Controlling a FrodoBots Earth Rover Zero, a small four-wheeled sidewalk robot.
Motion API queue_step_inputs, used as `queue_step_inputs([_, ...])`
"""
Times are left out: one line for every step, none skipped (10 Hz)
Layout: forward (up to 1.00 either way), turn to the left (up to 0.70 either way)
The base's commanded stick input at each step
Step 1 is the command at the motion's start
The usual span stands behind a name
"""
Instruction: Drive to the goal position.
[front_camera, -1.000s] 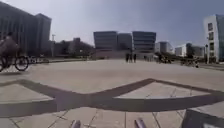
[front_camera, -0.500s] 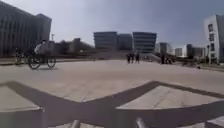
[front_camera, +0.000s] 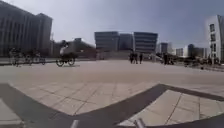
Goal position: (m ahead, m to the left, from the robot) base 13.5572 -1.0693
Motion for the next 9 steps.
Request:
queue_step_inputs([0.70, 0.01])
queue_step_inputs([0.70, 0.01])
queue_step_inputs([0.70, 0.01])
queue_step_inputs([0.70, 0.00])
queue_step_inputs([0.70, -0.23])
queue_step_inputs([0.70, -0.29])
queue_step_inputs([0.70, -0.34])
queue_step_inputs([0.70, -0.34])
queue_step_inputs([0.70, -0.34])
